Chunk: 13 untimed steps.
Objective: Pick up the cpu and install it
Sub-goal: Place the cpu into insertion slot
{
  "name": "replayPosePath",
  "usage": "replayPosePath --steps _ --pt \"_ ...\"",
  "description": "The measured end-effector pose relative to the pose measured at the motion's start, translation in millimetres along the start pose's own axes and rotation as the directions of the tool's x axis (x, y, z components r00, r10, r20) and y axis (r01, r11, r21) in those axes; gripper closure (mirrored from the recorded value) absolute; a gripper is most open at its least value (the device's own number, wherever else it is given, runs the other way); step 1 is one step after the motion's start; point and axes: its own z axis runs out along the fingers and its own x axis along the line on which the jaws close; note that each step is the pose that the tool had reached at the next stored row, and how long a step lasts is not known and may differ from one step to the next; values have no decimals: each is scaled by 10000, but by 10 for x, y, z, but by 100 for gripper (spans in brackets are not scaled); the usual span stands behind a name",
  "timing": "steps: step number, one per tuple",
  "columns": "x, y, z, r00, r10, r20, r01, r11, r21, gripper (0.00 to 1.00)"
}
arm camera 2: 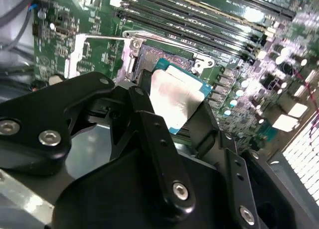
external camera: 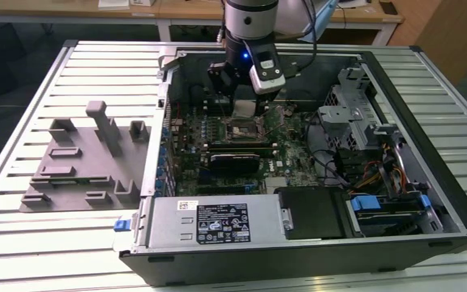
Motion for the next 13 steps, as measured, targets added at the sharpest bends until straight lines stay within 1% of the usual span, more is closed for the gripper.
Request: replayPosePath --steps 3,7,10,13 --pt "0 0 1 9987 504 17 -504 9987 17 46" --pt "0 0 2 9936 1126 39 -1126 9936 35 46" --pt "0 0 3 9868 1620 57 -1620 9868 50 46" --pt "0 0 4 9781 2081 75 -2081 9781 62 46"
